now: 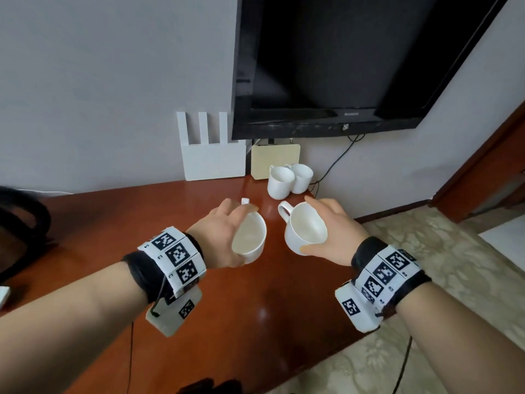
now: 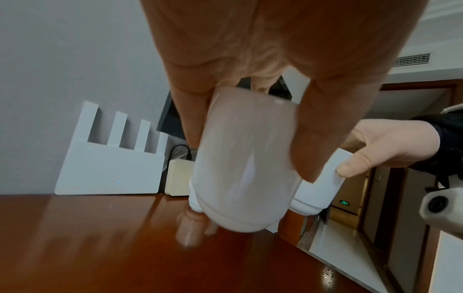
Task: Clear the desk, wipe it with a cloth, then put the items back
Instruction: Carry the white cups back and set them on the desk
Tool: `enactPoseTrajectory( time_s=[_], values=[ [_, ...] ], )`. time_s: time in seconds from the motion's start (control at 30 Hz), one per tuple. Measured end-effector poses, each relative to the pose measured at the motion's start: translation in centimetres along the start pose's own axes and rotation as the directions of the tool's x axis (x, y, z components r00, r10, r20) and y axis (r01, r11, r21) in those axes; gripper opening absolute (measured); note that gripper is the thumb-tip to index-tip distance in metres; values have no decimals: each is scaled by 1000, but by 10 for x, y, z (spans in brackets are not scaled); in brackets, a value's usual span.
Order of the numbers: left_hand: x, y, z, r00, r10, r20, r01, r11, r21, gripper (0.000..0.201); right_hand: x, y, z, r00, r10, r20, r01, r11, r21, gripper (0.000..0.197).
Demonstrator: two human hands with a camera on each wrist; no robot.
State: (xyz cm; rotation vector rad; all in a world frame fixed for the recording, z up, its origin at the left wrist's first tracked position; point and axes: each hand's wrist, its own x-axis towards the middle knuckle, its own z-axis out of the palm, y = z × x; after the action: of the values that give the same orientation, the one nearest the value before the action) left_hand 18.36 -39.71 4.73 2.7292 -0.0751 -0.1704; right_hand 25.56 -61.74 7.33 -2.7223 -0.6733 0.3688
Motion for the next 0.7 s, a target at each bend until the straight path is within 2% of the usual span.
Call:
enactPoseTrajectory(
  time_s=[0.17, 0.3, 0.5, 0.7],
  values=[
    [60, 17, 22, 997, -71, 23, 72, 997, -37, 90, 56, 64, -6, 999, 18, 45, -18, 1000, 3, 97],
    [111, 38, 43, 978, -205, 43, 207, 977, -57, 92, 104, 117, -13, 994, -6, 111, 6, 1000, -6, 97],
    [183, 56, 81, 920, -387, 60, 391, 913, -113, 96, 173, 182, -11, 980, -66, 189, 69, 998, -13, 96],
    [234, 68, 111, 852, -519, 67, 521, 833, -185, 93, 224, 213, 3, 960, -101, 261, 104, 995, 1, 95]
  ],
)
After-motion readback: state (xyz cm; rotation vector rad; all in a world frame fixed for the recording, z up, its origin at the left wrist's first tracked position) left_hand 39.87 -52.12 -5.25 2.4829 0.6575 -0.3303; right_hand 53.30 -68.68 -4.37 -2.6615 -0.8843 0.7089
